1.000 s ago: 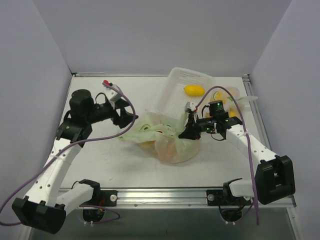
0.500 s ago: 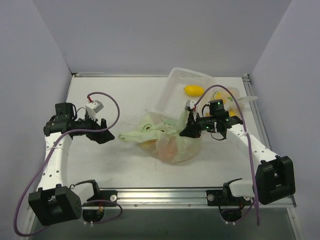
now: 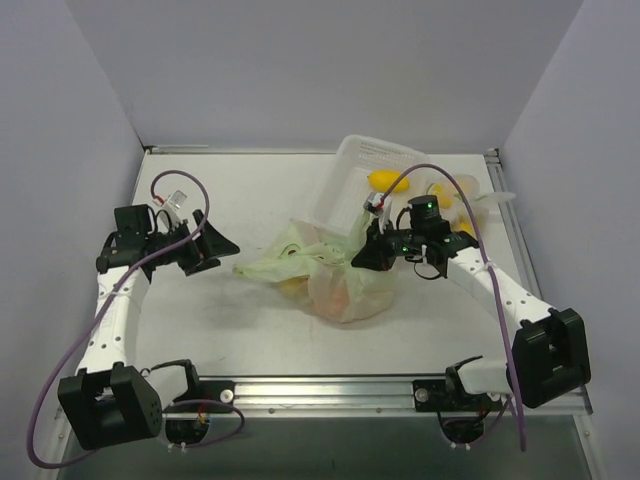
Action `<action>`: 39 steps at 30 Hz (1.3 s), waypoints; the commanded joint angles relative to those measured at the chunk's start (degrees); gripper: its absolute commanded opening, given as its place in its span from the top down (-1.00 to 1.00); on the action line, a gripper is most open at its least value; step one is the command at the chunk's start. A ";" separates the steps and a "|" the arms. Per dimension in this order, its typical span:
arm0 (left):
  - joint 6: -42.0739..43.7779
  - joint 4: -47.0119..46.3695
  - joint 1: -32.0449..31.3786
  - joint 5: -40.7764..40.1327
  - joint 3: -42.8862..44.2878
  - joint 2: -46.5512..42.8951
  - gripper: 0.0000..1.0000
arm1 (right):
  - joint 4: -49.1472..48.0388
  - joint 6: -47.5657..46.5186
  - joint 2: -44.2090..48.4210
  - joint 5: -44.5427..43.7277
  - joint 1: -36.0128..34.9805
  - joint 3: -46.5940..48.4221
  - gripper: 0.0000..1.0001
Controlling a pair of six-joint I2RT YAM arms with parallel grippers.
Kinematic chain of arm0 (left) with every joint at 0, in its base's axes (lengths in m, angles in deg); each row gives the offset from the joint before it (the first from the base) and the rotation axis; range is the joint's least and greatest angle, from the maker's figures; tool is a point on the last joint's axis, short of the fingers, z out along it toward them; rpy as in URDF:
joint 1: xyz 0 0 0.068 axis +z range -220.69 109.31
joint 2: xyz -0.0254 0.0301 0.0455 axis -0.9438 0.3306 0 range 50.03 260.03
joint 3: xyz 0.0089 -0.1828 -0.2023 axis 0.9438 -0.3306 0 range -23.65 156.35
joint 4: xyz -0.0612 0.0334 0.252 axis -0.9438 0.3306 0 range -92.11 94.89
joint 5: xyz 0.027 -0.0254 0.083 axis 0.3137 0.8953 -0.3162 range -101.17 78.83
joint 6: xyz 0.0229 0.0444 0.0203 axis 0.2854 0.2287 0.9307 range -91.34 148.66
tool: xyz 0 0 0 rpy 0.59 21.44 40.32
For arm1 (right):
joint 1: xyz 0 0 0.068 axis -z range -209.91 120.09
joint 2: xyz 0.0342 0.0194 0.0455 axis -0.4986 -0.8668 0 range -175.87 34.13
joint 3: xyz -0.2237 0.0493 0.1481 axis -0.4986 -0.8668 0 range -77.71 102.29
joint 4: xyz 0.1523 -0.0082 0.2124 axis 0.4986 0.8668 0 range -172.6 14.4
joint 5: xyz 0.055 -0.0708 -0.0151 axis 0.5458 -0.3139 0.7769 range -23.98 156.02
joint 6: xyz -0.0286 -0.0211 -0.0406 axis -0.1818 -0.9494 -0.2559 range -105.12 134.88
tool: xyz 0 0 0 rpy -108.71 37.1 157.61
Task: Place the fake fruits into the plastic bag and tie a complex knot
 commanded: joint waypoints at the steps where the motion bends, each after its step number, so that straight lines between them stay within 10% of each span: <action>1: -16.90 -6.43 -3.20 -0.69 -4.75 -3.79 -0.95 | -0.59 3.10 0.14 -2.28 -0.67 1.86 1.00; 6: -33.19 -14.46 -13.28 -10.25 -14.88 -13.29 -0.95 | -0.15 3.63 0.49 -3.16 -1.64 1.69 1.00; 15: -45.14 -25.96 -28.23 -26.70 -14.96 -4.86 -0.95 | 0.64 4.33 1.72 -3.60 -5.50 0.63 1.00; 32: -41.73 -57.77 -30.10 -39.63 -18.92 8.50 -0.93 | 2.58 2.13 1.72 -0.62 -5.77 -0.07 1.00; 39: -36.04 -71.82 -30.02 -32.97 -21.56 10.00 0.25 | 2.67 1.78 1.63 0.36 -5.94 -0.25 1.00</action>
